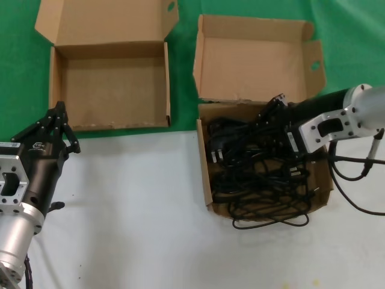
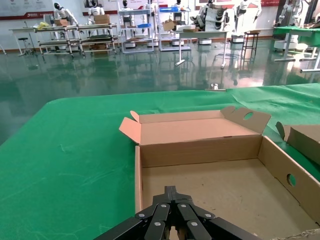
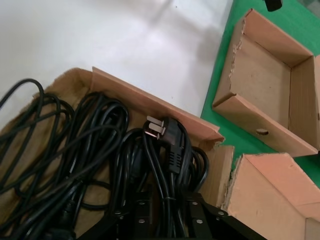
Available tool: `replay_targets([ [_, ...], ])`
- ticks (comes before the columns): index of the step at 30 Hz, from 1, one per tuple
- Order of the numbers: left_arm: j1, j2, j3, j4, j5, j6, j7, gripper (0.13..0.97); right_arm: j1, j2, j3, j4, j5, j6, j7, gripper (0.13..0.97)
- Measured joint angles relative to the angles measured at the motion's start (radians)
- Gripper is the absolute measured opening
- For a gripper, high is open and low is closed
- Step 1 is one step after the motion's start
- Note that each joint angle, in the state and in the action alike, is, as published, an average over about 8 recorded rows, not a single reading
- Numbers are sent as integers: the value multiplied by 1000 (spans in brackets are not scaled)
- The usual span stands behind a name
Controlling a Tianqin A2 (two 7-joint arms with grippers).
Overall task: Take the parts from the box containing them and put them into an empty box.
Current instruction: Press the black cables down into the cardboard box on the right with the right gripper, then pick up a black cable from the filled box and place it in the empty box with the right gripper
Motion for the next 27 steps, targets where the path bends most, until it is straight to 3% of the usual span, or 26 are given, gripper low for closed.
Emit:
replay_targets([
  [9, 0, 0, 0, 0, 0, 0, 0, 145, 7, -15, -3, -10, -13, 12, 2, 226],
  [18, 0, 0, 0, 0, 0, 0, 0, 145, 9, -10, 5, 23, -12, 9, 21, 199],
  [27, 0, 0, 0, 0, 0, 0, 0, 145, 15, 24, 34, 137, 5, -21, 91, 193],
])
